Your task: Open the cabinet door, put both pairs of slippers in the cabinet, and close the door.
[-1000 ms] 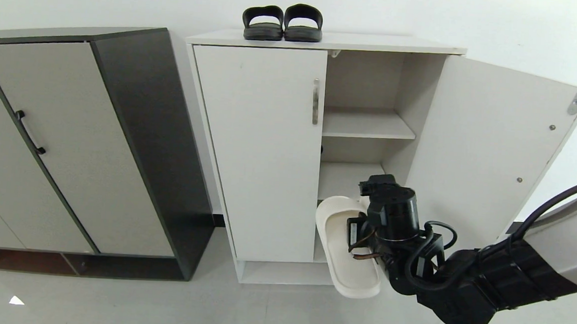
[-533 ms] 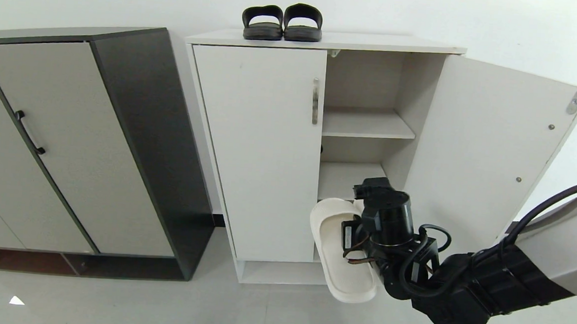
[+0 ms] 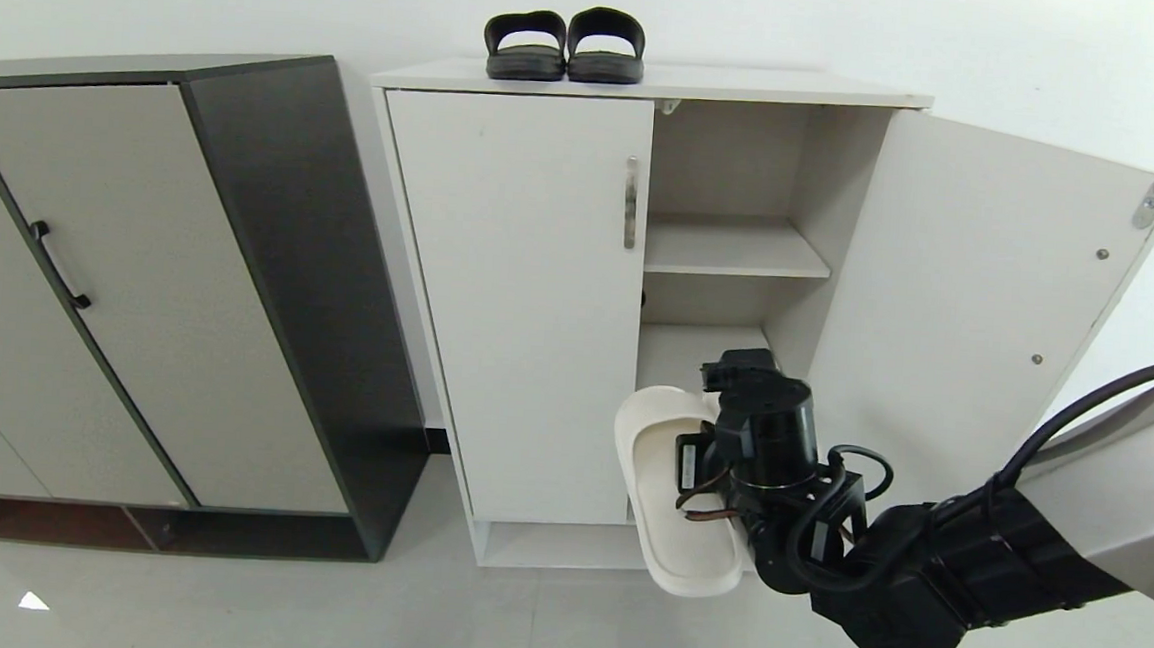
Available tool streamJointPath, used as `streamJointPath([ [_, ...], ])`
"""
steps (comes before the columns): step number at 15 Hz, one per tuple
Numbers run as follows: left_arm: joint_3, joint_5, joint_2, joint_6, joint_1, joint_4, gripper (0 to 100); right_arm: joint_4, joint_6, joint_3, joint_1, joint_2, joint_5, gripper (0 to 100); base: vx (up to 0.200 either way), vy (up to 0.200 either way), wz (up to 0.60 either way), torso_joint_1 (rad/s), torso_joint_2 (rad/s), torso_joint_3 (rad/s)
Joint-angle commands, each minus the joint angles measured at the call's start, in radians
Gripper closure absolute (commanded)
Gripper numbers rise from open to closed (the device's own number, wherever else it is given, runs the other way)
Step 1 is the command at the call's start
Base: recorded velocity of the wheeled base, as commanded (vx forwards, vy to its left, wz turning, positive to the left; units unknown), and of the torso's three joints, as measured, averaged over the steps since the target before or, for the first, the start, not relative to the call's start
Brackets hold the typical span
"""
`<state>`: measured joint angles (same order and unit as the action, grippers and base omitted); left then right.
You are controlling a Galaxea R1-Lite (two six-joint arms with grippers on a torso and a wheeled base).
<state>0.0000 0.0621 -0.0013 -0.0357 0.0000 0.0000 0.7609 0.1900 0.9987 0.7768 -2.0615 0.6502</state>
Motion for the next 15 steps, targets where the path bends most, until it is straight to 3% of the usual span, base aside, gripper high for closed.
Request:
streamJointPath([
  [1, 0.000, -0.001, 0.003, 0.000, 0.000, 0.000, 100, 0.002, 0.002, 0.024, -0.001, -0.040, 0.022, 100, 0.000, 0.000, 0.00, 0.000, 0.00, 0.000],
  [9, 0.000, -0.001, 0.003, 0.005, 0.002, 0.000, 100, 0.006, 0.002, 0.028, -0.005, -0.052, 0.023, 100, 0.000, -0.200, 0.00, 0.004, 0.00, 0.002],
  [15, 0.000, -0.001, 0.003, 0.007, 0.000, 0.000, 100, 0.037, 0.002, 0.049, -0.034, -0.111, 0.023, 100, 0.000, 0.000, 0.00, 0.000, 0.00, 0.000],
])
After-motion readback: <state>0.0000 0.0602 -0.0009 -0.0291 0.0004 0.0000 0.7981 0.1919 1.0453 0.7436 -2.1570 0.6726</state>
